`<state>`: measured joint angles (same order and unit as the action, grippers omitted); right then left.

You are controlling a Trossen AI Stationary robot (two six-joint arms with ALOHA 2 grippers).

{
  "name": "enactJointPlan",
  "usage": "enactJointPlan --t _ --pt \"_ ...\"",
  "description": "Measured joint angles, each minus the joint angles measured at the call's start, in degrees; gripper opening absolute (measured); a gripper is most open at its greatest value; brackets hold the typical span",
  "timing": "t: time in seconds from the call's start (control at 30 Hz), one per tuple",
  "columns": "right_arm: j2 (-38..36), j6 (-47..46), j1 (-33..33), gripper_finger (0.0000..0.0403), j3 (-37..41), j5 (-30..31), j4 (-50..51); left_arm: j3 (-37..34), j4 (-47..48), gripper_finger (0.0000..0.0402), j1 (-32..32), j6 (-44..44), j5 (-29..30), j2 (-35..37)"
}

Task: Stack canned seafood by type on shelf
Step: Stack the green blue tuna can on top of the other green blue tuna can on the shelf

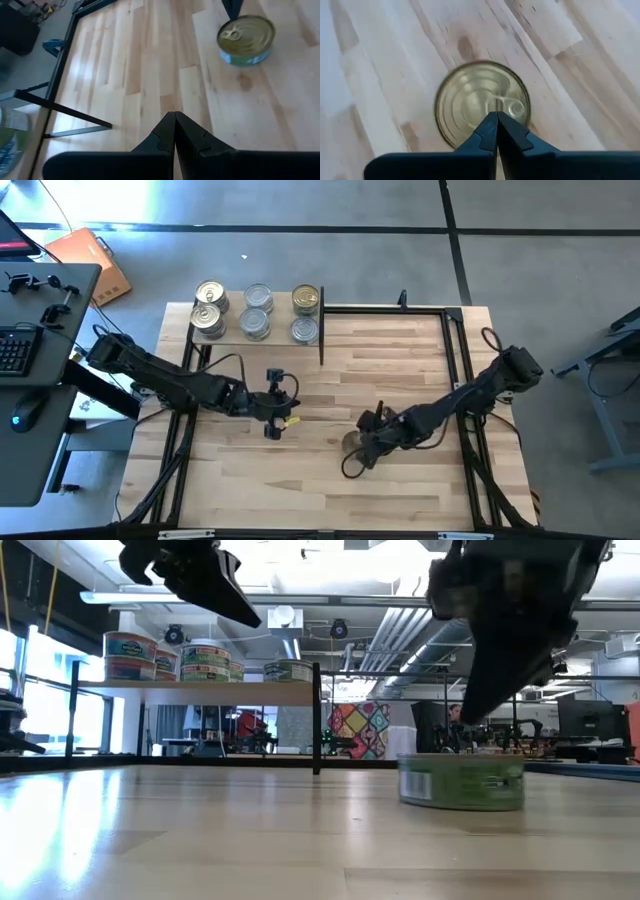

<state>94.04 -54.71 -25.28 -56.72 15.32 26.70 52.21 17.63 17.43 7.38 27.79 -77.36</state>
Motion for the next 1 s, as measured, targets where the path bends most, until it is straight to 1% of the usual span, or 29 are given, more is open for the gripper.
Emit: enactJointPlan --t 0.07,0.17,0.27,0.3,0.37,0.5,0.63,0.7,0.77,0.83,1.0 --pt "-0.65 2.53 -0.32 0.0000 -0.01 0.86 1.38 0.00 -0.42 0.0000 0.66 -1.04 -0.06 -0.53" --pt "-2.21 3.10 -1.06 0.0000 0.01 2.85 6.68 0.02 -1.94 0.0000 1.84 -2.19 -0.71 -2.18" --pt "-2.50 0.66 -1.85 0.0000 0.04 7.39 15.01 0.07 -3.85 0.0000 2.70 -3.34 -5.27 -5.08" --pt "-2.22 -0.16 -1.90 0.0000 0.65 8.63 16.50 0.07 -4.48 0.0000 2.82 -3.85 -7.43 -6.30" --pt "-1.80 -1.07 -1.81 0.0000 2.20 8.64 16.39 0.07 -5.98 0.0000 3.04 -4.69 -11.20 -8.81" --pt "-0.87 1.32 -1.58 0.0000 6.68 5.02 7.41 0.07 -10.82 0.0000 3.41 -5.32 -17.63 -14.82" --pt "-0.85 5.83 -1.88 0.0001 10.93 2.02 -5.83 0.04 -20.51 0.0000 3.19 -5.30 -26.61 -21.27" --pt "-0.85 6.99 -1.85 0.0001 12.70 0.56 -11.32 0.05 -25.66 0.0000 2.80 -5.30 -30.12 -24.41" --pt "-0.85 7.22 -1.84 0.0001 13.96 -0.84 -16.61 0.07 -28.96 0.0000 2.21 -5.31 -31.83 -26.96" --pt "-0.47 8.06 -1.84 0.0001 14.48 -1.44 -20.64 0.07 -31.74 0.0000 1.50 -5.30 -32.24 -28.87" --pt "2.77 11.86 -1.79 0.0001 14.48 -2.46 -31.04 0.05 -32.92 0.0000 -0.24 -5.30 -32.24 -30.69"
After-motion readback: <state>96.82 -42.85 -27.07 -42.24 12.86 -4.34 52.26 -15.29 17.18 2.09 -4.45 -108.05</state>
